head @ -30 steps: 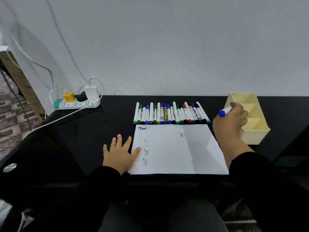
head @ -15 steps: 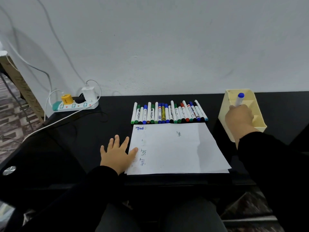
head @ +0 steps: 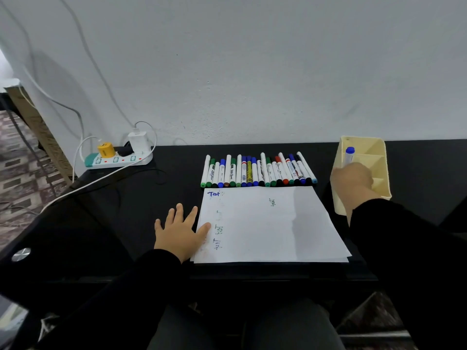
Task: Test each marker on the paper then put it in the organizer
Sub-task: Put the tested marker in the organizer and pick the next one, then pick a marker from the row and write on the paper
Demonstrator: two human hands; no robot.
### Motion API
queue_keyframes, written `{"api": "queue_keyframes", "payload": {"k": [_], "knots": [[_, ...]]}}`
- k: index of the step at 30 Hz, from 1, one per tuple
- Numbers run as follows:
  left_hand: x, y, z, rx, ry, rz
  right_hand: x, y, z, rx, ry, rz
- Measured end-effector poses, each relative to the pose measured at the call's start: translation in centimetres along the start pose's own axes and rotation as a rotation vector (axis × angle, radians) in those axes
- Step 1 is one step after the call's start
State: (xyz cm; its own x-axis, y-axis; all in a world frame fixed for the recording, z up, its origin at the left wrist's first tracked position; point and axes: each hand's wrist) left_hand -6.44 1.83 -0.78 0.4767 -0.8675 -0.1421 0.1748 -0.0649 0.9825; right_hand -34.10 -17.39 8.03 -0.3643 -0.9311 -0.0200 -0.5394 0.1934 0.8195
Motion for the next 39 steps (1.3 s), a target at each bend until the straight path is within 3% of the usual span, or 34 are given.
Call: {"api": "queue_keyframes", "payload": {"k": [2,11,20,33,39], "knots": [[0.1,0.0,0.0,-0.002,-0.001,0.003,-0.4,0.2,0.1,0.083,-0.008,0.038],[0.2,0.1,0.1,0.017,0.021,-0.016,0.1,1.0,1.5,0.151,0.105,-0.081],[0.0,0.2,0.3,0.032,0.029,-0.015,-1.4,2.0,0.4,0.175,0.160,0.053],[0.1,0.2,0.2,0.016,0.028,-0.011,-3.2,0.2,-1.7,-0.273,0.579,0.142],[0.2,-0.1,0.1,-0.004,0.015,0.022,-1.1,-3.4,-2.9,-0.480,0.495,0.005]]}}
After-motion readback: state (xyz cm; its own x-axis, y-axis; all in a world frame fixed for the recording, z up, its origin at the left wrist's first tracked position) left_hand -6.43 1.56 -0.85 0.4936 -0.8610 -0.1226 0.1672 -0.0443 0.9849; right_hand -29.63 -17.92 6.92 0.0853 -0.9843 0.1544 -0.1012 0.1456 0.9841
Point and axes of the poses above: each hand's wrist, its own x-axis towards the middle knuckle, its own y-axis out of the back of the hand, z = x × y, and after that the axes turned 4 degrees about -y, right-handed
